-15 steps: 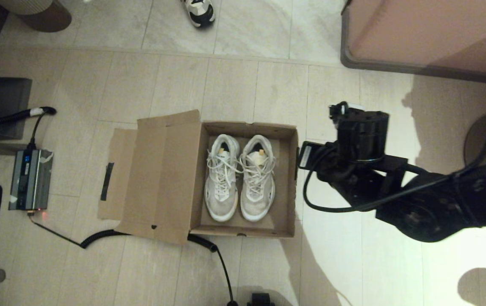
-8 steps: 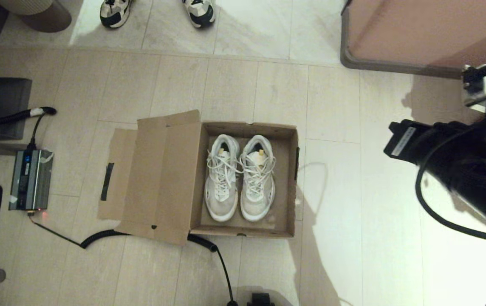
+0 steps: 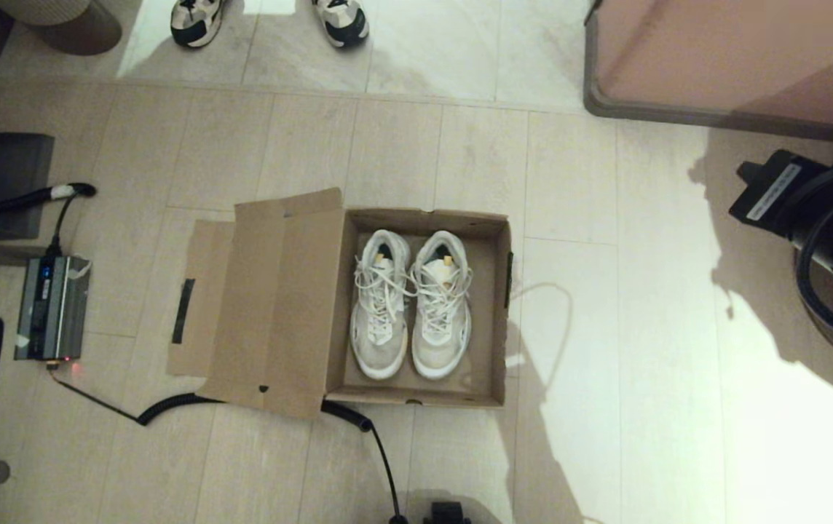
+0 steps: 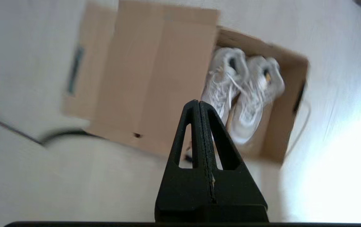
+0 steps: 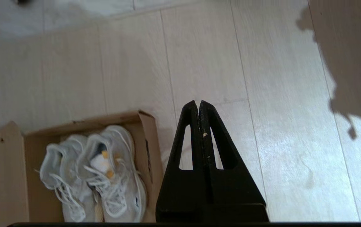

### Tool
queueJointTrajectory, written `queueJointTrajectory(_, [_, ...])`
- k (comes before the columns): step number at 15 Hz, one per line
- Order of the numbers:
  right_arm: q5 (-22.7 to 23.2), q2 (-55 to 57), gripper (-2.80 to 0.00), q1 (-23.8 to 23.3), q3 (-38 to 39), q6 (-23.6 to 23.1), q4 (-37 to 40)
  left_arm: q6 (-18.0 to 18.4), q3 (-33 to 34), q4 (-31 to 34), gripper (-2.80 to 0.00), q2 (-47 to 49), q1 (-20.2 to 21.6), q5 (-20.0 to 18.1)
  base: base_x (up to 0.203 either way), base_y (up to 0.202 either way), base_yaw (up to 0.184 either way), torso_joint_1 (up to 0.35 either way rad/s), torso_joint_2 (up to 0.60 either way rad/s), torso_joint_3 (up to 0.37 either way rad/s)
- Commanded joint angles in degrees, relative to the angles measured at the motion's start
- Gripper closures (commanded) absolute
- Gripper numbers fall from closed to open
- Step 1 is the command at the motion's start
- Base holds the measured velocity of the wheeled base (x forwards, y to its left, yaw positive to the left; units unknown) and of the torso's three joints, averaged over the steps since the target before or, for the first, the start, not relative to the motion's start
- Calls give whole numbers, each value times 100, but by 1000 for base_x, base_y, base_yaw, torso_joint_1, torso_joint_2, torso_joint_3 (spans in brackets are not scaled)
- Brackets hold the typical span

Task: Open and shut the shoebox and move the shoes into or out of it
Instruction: Close the shoe box

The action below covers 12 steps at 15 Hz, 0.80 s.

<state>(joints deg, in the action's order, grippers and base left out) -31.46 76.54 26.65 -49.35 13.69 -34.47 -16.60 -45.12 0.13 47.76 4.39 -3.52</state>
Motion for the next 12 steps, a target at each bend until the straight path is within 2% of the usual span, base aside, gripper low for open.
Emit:
queueJointTrajectory(1, [-18, 258, 0, -1, -196, 13, 3, -375, -712, -61, 0, 2038, 671, -524, 0, 0, 0, 0, 0, 0])
queueJointTrajectory(4, [-18, 352, 0, -13, -94, 64, -31, -476, -1484, -609, 0, 4022, 1925, -1766, 0, 0, 0, 0, 0, 0])
queueJointTrajectory(7, [-21, 113, 0, -69, 168, 64, -12, -310, -2118, -1521, 0, 5767, 2864, -2663, 0, 0, 0, 0, 0, 0])
queueJointTrajectory(8, [-19, 19, 0, -79, 278, 64, -1, -274, -2322, -1803, -280, 6238, 3089, -2834, 0, 0, 0, 0, 0, 0])
queueJointTrajectory(10, [-21, -245, 0, -154, 651, 61, 10, -220, -2787, -2324, -280, 7090, 3448, -3094, 0, 0, 0, 0, 0, 0])
queueJointTrajectory(12, [-18, -481, 0, -356, 936, 47, 11, -203, -3292, -2647, -280, 7725, 3617, -3200, 0, 0, 0, 0, 0, 0])
